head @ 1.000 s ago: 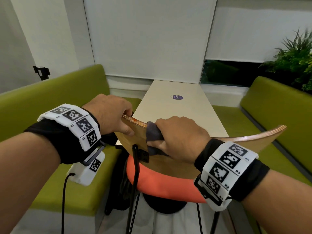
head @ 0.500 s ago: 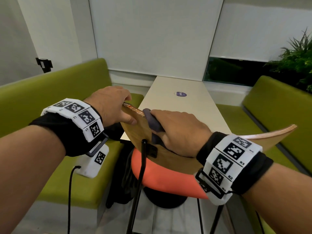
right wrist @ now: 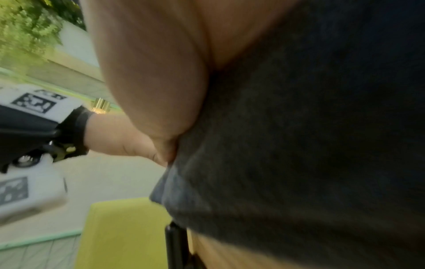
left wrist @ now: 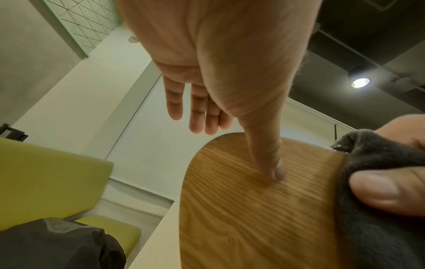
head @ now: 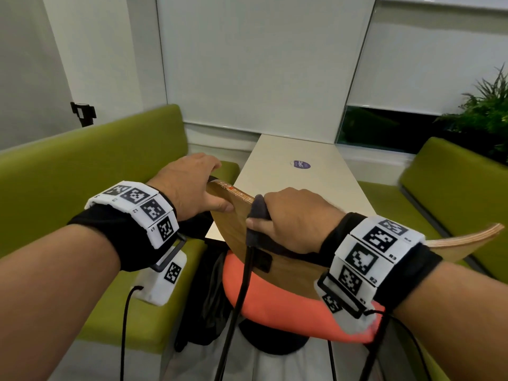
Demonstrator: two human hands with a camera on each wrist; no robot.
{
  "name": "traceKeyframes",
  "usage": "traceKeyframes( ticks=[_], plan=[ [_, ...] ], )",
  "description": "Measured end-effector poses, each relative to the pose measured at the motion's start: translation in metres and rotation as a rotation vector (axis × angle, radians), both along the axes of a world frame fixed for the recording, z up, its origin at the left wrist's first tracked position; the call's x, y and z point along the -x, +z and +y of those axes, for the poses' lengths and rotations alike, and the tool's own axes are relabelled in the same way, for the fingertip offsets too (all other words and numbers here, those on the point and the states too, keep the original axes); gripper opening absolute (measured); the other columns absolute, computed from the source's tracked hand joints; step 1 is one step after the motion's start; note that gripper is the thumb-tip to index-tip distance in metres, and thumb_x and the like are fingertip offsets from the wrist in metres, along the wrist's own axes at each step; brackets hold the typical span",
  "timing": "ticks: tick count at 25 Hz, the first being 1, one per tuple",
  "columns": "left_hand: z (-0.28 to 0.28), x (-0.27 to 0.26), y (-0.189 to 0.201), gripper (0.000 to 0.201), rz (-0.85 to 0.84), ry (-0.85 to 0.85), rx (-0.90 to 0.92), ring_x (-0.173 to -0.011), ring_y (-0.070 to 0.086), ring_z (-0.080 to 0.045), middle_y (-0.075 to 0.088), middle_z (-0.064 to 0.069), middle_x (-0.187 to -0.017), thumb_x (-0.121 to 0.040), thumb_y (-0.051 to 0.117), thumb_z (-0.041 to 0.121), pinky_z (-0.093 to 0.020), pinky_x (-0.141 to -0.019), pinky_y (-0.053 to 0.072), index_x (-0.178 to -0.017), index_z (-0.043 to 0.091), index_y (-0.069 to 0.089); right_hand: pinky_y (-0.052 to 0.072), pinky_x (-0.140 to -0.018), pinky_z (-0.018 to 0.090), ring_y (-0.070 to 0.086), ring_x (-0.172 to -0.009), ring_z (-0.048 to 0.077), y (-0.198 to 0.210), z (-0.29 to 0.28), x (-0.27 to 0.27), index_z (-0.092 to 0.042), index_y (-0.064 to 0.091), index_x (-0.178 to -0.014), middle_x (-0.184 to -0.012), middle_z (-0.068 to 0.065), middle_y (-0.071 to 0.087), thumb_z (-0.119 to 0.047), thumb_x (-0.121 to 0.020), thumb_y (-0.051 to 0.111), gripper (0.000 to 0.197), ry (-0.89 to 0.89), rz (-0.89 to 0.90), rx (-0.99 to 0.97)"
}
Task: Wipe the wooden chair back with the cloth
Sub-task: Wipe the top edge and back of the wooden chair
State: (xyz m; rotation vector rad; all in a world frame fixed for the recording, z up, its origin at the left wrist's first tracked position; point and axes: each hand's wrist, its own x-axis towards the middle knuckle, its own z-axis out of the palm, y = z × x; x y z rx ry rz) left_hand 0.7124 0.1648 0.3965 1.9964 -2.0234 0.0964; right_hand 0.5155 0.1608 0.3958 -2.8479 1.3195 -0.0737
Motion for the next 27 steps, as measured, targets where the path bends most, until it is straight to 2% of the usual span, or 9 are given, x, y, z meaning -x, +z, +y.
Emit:
traceKeyframes(
  ticks=[3, 7, 9, 11, 14, 18, 21, 23, 27],
  plan=[
    [0.001, -0.003, 0.000, 0.090, -0.023, 0.012, -0.009, -0.122, 0.049, -0.022, 0.052, -0.003, -0.133, -0.065, 0.076, 0.057, -0.035, -0.102, 0.039, -0.137, 0.014, 0.043, 0.038, -0.054, 0.034, 0.051, -0.061, 0.020, -0.010, 0.005, -0.003, -0.030, 0.041, -0.074, -0.067, -0.010, 0.047, -0.051, -0.096, 0.042, 0.031, -0.054, -0.074, 0.057],
    [-0.001, -0.006, -0.004, 0.089, -0.051, 0.034, -0.029, -0.119, 0.050, -0.023, 0.052, -0.003, -0.132, -0.065, 0.077, 0.056, -0.037, -0.099, 0.042, -0.136, 0.015, 0.043, 0.053, -0.067, 0.043, 0.062, -0.075, 0.023, -0.026, 0.006, 0.007, -0.027, 0.048, -0.100, -0.095, -0.007, 0.065, -0.030, -0.097, 0.045, 0.005, 0.070, -0.178, 0.153],
    [0.001, -0.009, -0.005, 0.086, -0.055, 0.052, -0.042, -0.120, 0.049, -0.022, 0.051, -0.001, -0.133, -0.066, 0.076, 0.055, -0.037, -0.098, 0.043, -0.137, 0.017, 0.042, 0.053, -0.070, 0.043, 0.063, -0.079, 0.020, -0.026, 0.004, 0.011, -0.028, 0.051, -0.098, -0.096, -0.010, 0.068, -0.021, -0.094, 0.047, 0.008, 0.106, -0.231, 0.128],
    [0.004, -0.013, -0.003, 0.077, -0.058, 0.065, -0.040, -0.122, 0.048, -0.023, 0.050, -0.001, -0.135, -0.073, 0.074, 0.047, -0.038, -0.100, 0.043, -0.137, 0.017, 0.042, 0.053, -0.072, 0.042, 0.064, -0.078, 0.019, -0.025, 0.000, 0.012, -0.028, 0.054, -0.093, -0.089, -0.010, 0.070, -0.028, -0.093, 0.048, 0.006, 0.100, -0.288, 0.075],
    [0.011, -0.011, 0.004, 0.046, -0.050, 0.036, 0.075, -0.117, 0.051, -0.024, 0.054, -0.004, -0.130, -0.085, 0.060, 0.027, -0.040, -0.099, 0.044, -0.129, 0.016, 0.049, 0.053, -0.075, 0.041, 0.064, -0.082, 0.022, -0.015, -0.002, 0.010, -0.025, 0.055, -0.100, -0.091, -0.004, 0.069, -0.043, -0.086, 0.059, 0.023, 0.078, -0.270, 0.036],
    [0.024, 0.016, 0.005, 0.023, 0.113, -0.081, 0.330, -0.096, 0.059, -0.022, 0.066, -0.003, -0.102, -0.090, 0.047, 0.020, -0.037, -0.089, 0.047, -0.103, 0.015, 0.065, 0.050, -0.082, 0.040, 0.061, -0.093, 0.022, 0.003, 0.004, 0.034, -0.022, 0.045, -0.121, -0.103, -0.003, 0.066, -0.062, -0.064, 0.071, 0.075, 0.078, -0.179, -0.085],
    [0.035, 0.055, -0.002, 0.027, 0.195, -0.236, 0.391, -0.090, 0.060, -0.019, 0.067, 0.002, -0.092, -0.088, 0.043, 0.029, -0.038, -0.084, 0.048, -0.089, 0.018, 0.068, 0.047, -0.066, 0.034, 0.058, -0.079, 0.016, 0.000, 0.006, 0.064, -0.031, 0.048, -0.101, -0.090, -0.007, 0.062, -0.072, -0.066, 0.062, 0.055, -0.004, 0.043, -0.041],
    [0.038, 0.082, -0.014, 0.031, 0.164, -0.327, 0.373, -0.089, 0.059, -0.018, 0.066, 0.004, -0.091, -0.088, 0.039, 0.035, -0.039, -0.082, 0.048, -0.088, 0.019, 0.066, 0.044, -0.059, 0.033, 0.056, -0.072, 0.016, -0.003, 0.007, 0.074, -0.032, 0.048, -0.088, -0.082, -0.007, 0.060, -0.070, -0.073, 0.058, 0.042, -0.052, 0.076, 0.028],
    [0.034, 0.116, -0.052, 0.046, -0.137, -0.432, 0.405, -0.090, 0.059, -0.028, 0.066, -0.007, -0.095, -0.088, 0.038, 0.042, -0.043, -0.090, 0.042, -0.105, 0.009, 0.065, 0.038, -0.053, 0.031, 0.049, -0.060, 0.015, -0.004, 0.013, 0.079, -0.029, 0.038, -0.067, -0.067, -0.010, 0.050, -0.065, -0.080, 0.049, 0.039, -0.110, 0.058, 0.108]
  ],
)
